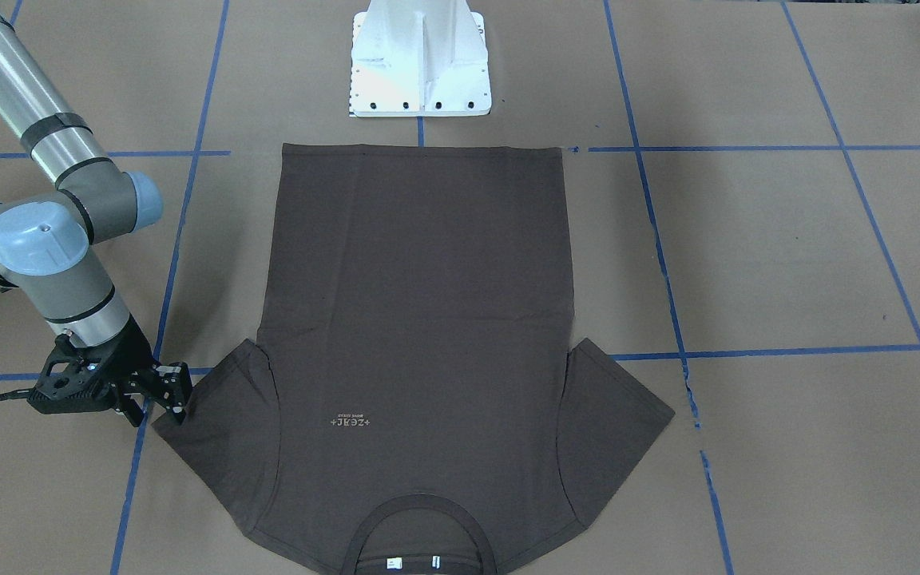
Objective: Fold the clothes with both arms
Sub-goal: 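Move the right gripper in toward the sleeve nearest it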
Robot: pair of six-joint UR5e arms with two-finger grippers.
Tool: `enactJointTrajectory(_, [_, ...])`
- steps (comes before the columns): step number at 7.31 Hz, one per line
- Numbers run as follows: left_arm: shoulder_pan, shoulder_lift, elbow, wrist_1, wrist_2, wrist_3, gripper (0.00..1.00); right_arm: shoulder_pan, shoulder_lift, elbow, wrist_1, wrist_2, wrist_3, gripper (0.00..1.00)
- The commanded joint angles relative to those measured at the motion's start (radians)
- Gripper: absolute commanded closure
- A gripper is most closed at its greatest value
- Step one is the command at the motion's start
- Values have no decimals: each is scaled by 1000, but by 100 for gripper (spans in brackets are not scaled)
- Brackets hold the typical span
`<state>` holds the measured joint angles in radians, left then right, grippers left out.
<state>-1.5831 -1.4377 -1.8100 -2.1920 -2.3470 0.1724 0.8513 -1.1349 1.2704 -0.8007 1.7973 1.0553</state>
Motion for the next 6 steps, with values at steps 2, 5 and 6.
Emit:
enactJointTrajectory(2, [0,0,0,0,0,-1,0,-8,3,-16,0,-10,0,39])
enactJointTrajectory(5, [-2,2,0,0,0,1,0,-9,3,-17,0,-10,0,47])
enactJointTrajectory(6, [-2,2,0,0,0,1,0,-9,6,-17,0,-10,0,72])
